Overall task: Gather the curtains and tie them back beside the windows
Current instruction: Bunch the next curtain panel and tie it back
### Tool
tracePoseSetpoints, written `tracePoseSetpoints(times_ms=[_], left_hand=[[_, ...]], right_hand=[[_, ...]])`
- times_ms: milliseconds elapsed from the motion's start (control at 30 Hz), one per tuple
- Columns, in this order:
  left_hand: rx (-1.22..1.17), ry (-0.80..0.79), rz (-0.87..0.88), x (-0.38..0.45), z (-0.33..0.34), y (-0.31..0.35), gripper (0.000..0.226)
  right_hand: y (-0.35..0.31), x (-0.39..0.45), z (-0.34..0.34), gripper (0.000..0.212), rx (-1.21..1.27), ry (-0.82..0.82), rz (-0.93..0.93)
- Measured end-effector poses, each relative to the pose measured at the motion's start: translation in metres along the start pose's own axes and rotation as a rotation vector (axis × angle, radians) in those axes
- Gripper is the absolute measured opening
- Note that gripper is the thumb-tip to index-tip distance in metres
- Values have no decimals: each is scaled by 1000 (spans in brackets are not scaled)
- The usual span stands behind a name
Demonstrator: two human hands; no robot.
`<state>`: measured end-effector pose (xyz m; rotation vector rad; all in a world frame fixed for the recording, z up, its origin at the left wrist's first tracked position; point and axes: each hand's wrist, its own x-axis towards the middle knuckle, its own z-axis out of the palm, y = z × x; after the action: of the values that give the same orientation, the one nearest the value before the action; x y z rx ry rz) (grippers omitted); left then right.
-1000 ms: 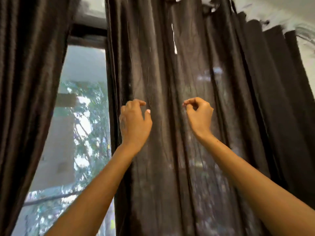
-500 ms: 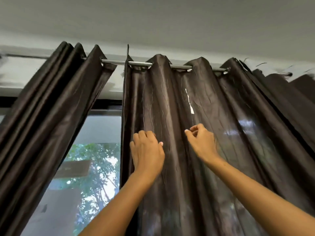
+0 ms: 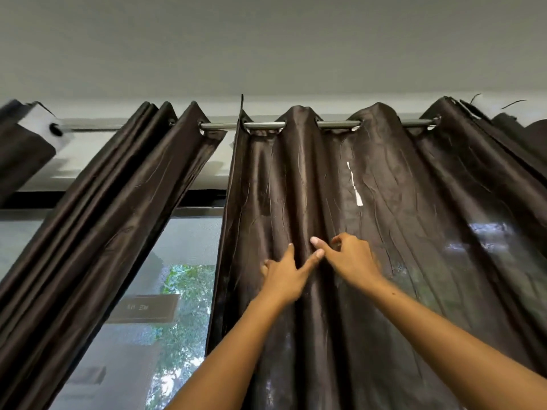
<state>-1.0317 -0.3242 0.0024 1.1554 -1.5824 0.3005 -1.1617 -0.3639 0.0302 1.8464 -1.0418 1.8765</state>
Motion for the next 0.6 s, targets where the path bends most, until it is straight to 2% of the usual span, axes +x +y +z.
tracePoseSetpoints(times_ms=[67,100,133,167,233,300,367,433,467,533,600], left_hand=[[20,-29,29,4,6,-4,109],[101,-9,27,6,8,-6,112],[255,48,13,6,9,-6,106],[430,131,-2,4,9,-5,90],[652,303,-53,2,10,0,55],[749,437,-64,5,13,-2,33],[785,525,-60,10,15,-8,27],[711,538,-85,11,14,-12,29],[620,522,-119,12,11,-15,30],[344,490,-193,16,5,-26,30],[111,498,-162,20,0,-39,21]], right_hand=[[3,6,-1,50,142,-73,7],[5,7,-4,49,202,-85,21],[8,8,-7,47,194,-54,27],[10,7,-11,42,74,32,12],[17,7,-19,37,-292,212,6],[28,9,-25,71,-410,205,101],[40,15,-24,104,-308,110,218],[48,21,-20,118,-160,24,254],[48,22,-18,118,-120,1,231],[42,25,-15,104,-142,5,185],[34,32,-10,75,-194,59,156]])
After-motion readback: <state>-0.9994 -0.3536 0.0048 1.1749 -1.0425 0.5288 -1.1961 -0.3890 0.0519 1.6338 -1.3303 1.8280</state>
